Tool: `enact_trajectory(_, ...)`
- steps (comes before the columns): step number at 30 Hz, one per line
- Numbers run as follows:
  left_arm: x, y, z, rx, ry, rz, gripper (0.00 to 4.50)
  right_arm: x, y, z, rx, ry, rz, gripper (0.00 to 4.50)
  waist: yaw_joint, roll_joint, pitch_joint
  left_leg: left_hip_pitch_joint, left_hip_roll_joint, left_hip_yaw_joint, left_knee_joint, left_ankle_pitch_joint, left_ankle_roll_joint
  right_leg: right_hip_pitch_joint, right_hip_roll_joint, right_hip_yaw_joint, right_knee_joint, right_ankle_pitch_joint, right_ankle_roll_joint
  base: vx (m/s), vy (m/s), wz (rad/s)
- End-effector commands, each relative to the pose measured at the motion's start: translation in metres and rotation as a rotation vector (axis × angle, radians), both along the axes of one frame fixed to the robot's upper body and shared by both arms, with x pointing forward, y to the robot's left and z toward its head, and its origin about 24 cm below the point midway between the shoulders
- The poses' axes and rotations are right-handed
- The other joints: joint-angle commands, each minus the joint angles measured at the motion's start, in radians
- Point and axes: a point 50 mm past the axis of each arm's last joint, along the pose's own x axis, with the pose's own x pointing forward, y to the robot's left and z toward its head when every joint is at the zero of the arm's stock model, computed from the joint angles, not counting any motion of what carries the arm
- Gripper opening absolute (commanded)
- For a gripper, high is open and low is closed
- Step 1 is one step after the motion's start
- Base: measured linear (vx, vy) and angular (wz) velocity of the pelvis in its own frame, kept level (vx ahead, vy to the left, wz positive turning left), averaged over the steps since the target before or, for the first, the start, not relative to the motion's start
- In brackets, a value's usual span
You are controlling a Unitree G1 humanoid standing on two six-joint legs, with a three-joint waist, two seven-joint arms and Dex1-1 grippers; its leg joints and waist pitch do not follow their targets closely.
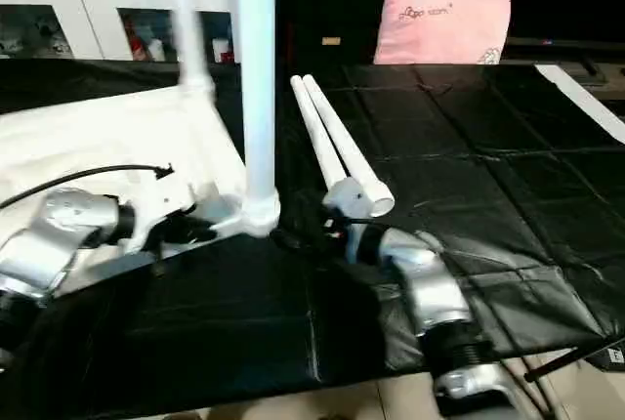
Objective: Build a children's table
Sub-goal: Rotate leg to tighten
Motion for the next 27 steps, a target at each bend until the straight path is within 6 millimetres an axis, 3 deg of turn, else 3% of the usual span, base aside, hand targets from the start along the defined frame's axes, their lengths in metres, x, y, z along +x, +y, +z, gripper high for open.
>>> enact_trajectory(1,-0.009,-0.004,-0.008,0.048,0.061,-0.127,0.0,-0.003,-0.002,0.003,-0.018,-0.003,0.055,4.48,-0.003,0.015,-0.062,-0.005,0.021,0.012,-0.062,-0.078,0.064,0.064,-0.065,0.06,-0.055,-0.072,-0.202,0.0,0.0,0.0)
enact_trajectory(7,-0.016,0.002,-0.006,0.087,0.107,-0.255,0.0,-0.002,0.002,0.004,-0.091,-0.012,0.178,4.48,-0.003,0.01,-0.059,-0.004,0.022,0.012,-0.066,-0.125,0.041,0.063,-0.069,0.063,-0.064,-0.186,-0.175,0.0,0.0,0.0)
enact_trajectory(10,-0.019,-0.001,-0.004,0.097,0.123,-0.331,0.0,0.0,0.007,0.004,-0.115,-0.005,0.245,4.48,-0.003,0.003,-0.06,-0.003,0.023,0.013,-0.065,-0.114,0.04,0.061,-0.069,0.062,-0.059,-0.178,-0.182,0.0,0.0,0.0)
enact_trajectory(15,-0.021,-0.003,-0.004,0.123,0.133,-0.392,0.0,0.003,0.015,0.004,-0.133,0.012,0.321,4.48,0.0,0.005,-0.064,-0.002,0.024,0.015,-0.062,-0.083,0.047,0.062,-0.069,0.063,-0.049,-0.108,-0.203,0.0,0.0,0.0)
enact_trajectory(21,-0.023,-0.005,-0.004,0.13,0.138,-0.431,0.0,0.005,0.026,0.002,-0.133,0.018,0.39,4.48,0.003,-0.001,-0.064,-0.002,0.025,0.016,-0.061,-0.082,0.04,0.063,-0.07,0.063,-0.047,-0.107,-0.205,0.0,0.0,0.0)
enact_trajectory(27,-0.026,-0.011,-0.004,0.126,0.144,-0.462,0.0,0.004,0.029,0.0,-0.075,0.08,0.431,4.04,0.006,0.0,-0.064,-0.002,0.028,0.016,-0.061,-0.088,0.043,0.062,-0.071,0.063,-0.046,-0.116,-0.208,0.0,0.0,0.0)
